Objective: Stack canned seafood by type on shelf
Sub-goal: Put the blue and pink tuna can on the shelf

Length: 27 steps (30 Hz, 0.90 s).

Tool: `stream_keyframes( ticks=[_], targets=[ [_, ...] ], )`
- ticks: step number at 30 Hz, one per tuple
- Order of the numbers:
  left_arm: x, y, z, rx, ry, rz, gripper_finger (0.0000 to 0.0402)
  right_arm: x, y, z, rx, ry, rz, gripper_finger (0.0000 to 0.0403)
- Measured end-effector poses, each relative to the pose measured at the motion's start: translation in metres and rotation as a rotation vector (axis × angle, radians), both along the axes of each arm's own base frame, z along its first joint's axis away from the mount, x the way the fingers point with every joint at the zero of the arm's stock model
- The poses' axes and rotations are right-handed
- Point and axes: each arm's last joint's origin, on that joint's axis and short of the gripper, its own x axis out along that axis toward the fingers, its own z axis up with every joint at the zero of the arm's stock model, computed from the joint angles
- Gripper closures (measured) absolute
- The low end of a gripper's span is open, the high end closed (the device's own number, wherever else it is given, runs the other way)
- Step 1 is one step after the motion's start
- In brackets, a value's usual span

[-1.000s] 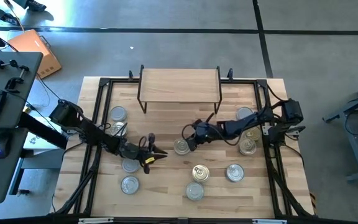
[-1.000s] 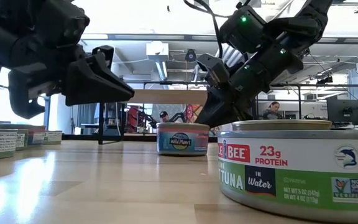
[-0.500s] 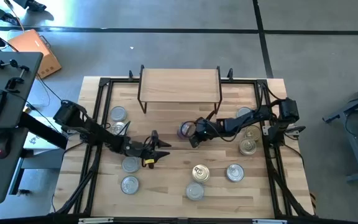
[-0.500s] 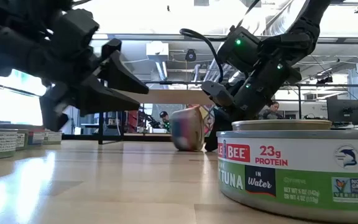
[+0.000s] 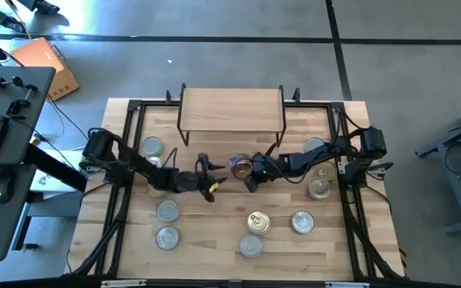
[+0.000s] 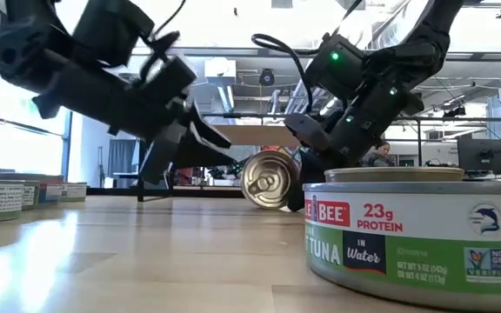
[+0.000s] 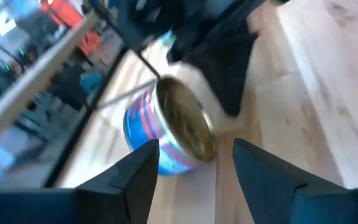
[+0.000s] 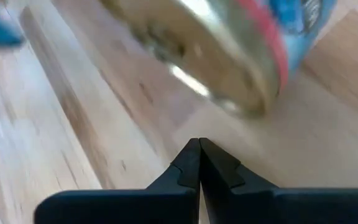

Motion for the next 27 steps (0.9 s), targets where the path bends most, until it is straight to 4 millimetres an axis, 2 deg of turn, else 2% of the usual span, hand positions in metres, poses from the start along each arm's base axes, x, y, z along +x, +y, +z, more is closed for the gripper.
stream_keyframes(
  ticks=[8, 13, 19, 22, 27],
  targets=[
    [0.004, 0.028, -0.001, -0.173, -0.036, 0.023, 0.0195, -0.018, 0.014, 0.015, -0.139, 0.119, 0.01, 0.0403],
    [0.005, 0.044, -0.002, -0.285, -0.055, 0.013, 0.0164, -0.018, 0.014, 0.015, -0.141, 0.119, 0.009, 0.0402],
    [0.005, 0.056, -0.002, -0.325, -0.069, 0.042, 0.0137, -0.018, 0.013, 0.016, -0.16, 0.116, 0.003, 0.0397],
    [0.005, 0.059, -0.002, -0.377, -0.074, 0.011, 0.0133, -0.017, 0.013, 0.016, -0.165, 0.114, 0.009, 0.0373],
    [0.006, 0.063, -0.002, -0.414, -0.088, 0.022, 0.0133, -0.017, 0.013, 0.016, -0.176, 0.113, 0.023, 0.0302]
  ],
)
